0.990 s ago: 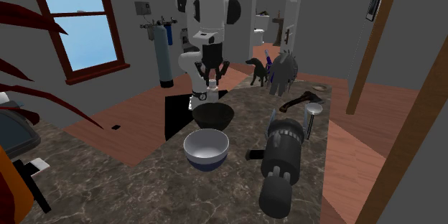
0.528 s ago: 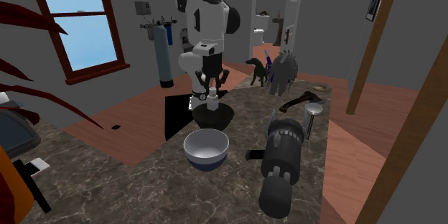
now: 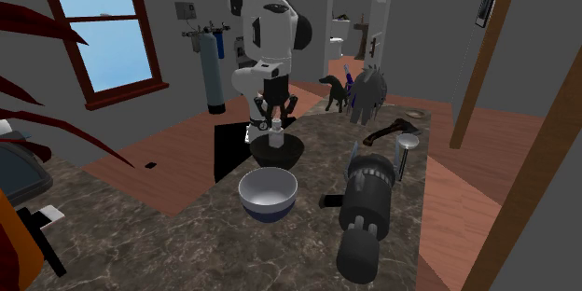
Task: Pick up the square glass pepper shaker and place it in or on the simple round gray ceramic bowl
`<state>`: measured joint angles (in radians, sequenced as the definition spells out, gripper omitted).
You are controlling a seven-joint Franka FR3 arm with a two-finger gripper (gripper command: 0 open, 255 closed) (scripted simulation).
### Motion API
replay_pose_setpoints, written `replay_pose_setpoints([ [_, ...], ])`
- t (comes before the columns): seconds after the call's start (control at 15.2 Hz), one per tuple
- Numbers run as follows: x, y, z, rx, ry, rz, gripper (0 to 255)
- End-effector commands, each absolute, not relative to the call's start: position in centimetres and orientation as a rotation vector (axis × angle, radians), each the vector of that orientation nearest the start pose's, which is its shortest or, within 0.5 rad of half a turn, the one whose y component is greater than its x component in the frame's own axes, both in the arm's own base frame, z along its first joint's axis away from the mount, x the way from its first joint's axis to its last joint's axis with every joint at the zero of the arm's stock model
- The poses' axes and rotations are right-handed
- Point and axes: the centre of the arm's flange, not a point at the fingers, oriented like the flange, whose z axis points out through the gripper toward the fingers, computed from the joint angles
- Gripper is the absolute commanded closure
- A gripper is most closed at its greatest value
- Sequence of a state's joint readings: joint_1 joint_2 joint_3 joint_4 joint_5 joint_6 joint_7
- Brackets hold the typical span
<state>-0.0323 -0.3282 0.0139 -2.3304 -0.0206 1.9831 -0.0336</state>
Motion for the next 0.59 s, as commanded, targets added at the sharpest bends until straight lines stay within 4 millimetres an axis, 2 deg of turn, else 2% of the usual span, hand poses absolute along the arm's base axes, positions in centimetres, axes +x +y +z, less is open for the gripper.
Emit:
replay_pose_setpoints([
  [0.0,44.5,-0.9,46.4,-3.164,-0.036,0.031,255],
  [0.07,44.5,-0.9,46.4,-3.164,-0.036,0.031,255],
  [0.13,44.5,-0.9,46.4,-3.164,-0.036,0.031,0],
  [0.46,44.5,-0.9,46.4,-3.164,-0.036,0.031,0],
  [0.53,44.6,-0.9,47.8,-3.164,-0.036,0.031,0],
])
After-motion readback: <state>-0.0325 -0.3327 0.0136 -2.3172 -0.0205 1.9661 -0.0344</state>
